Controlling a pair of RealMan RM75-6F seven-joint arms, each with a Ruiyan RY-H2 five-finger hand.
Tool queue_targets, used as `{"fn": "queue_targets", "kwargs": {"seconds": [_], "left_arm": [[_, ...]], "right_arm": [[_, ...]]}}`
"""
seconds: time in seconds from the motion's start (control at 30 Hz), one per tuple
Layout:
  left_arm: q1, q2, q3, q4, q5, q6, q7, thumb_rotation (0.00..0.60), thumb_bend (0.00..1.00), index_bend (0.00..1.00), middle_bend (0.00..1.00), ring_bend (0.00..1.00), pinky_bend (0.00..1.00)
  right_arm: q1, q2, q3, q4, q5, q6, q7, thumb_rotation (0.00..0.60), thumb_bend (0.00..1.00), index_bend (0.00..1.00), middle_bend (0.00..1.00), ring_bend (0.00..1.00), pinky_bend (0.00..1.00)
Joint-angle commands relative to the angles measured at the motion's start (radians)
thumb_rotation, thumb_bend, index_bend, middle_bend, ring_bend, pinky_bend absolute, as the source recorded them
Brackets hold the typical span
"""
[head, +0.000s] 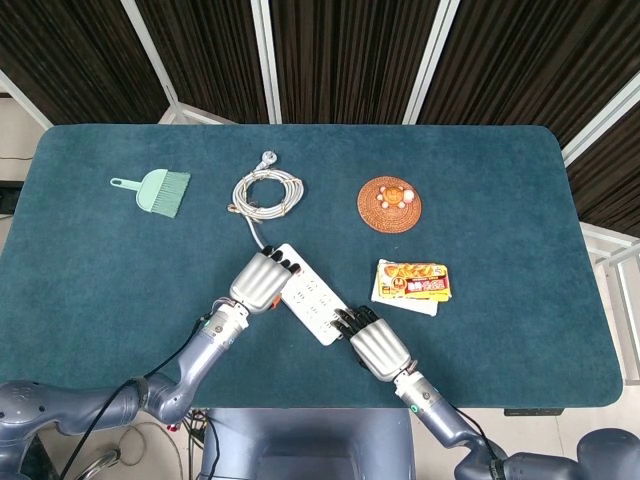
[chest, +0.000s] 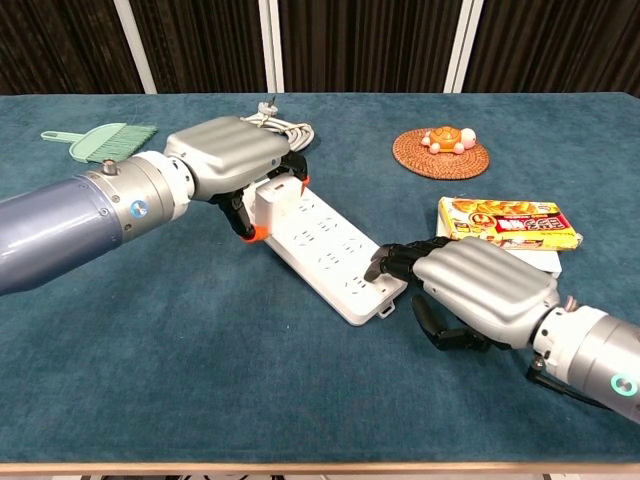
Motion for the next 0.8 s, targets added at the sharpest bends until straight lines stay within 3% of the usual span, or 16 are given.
{"fn": "queue_targets", "kwargs": {"seconds": [0.03,0.47,0.8], "left_arm": [[0.001,0.002,-0.003,-0.004,0.001,0.002,-0.002,0.600,0.42,0.62,0.66,0.31,0.29],[-0.001,0.011,-0.012,-0.025,0.013,0.014,0.000,0.600,0.42,0.63,0.67,0.31,0.30],[-0.013,0.063,-0.088,-0.109,0.016,0.057,-0.013,0.600,0.42,0.63,0.66,0.31,0.30]], "right_arm": [[0.000,-0.001,-0.001,0.001,0.000,-0.001,-0.001,0.600,0.89,0.29,0.24,0.22,0.22],[-0.004,-0.010,-0.008,0.004,-0.002,-0.001,-0.003,0.600,0.89,0.29,0.24,0.22,0.22],[-0.007,-0.007,0.001,-0.018,-0.017,0.029,0.000,0.600,0.89,0.29,0.24,0.22,0.22]]}}
